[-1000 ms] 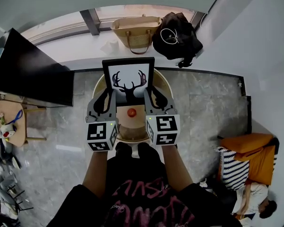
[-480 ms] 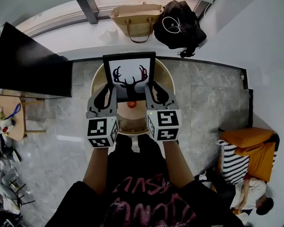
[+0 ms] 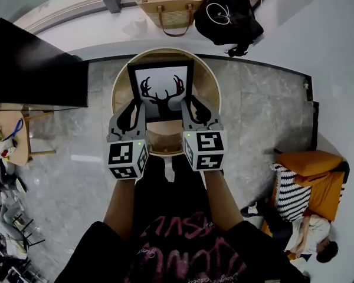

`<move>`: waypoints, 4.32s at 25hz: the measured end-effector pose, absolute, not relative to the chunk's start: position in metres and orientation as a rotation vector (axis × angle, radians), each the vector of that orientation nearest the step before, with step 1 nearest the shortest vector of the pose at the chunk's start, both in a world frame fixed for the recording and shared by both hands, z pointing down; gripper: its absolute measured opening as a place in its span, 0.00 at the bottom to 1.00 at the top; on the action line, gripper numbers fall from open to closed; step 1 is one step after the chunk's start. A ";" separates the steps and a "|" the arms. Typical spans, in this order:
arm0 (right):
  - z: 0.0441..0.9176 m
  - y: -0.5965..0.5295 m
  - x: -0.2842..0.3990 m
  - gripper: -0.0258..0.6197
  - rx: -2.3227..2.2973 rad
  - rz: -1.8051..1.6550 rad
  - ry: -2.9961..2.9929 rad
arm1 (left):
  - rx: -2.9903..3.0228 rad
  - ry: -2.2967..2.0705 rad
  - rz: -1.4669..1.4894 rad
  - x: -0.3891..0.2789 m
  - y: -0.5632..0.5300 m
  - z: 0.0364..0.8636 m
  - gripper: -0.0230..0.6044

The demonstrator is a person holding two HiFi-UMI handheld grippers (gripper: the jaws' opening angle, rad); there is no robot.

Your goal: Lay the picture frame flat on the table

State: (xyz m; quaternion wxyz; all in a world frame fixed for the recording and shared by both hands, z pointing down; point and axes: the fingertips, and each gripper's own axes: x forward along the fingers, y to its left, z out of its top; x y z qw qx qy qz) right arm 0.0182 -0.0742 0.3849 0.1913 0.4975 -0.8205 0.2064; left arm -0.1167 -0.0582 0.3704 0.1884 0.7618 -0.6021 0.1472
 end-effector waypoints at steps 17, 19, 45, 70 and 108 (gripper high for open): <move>0.443 -0.064 0.016 0.17 1.337 0.686 -2.213 | 2.052 -1.626 0.477 -0.119 -0.048 0.428 0.15; 0.451 -0.061 0.017 0.17 1.333 0.700 -2.201 | 2.042 -1.619 0.485 -0.119 -0.046 0.436 0.15; 0.561 -0.015 0.012 0.17 1.209 0.868 -2.041 | 1.859 -1.497 0.599 -0.123 0.000 0.547 0.15; 0.671 0.035 0.020 0.17 1.098 1.018 -1.856 | 1.704 -1.362 0.692 -0.115 0.047 0.659 0.15; 0.811 0.091 0.021 0.17 0.980 1.133 -1.692 | 1.536 -1.251 0.787 -0.114 0.102 0.803 0.15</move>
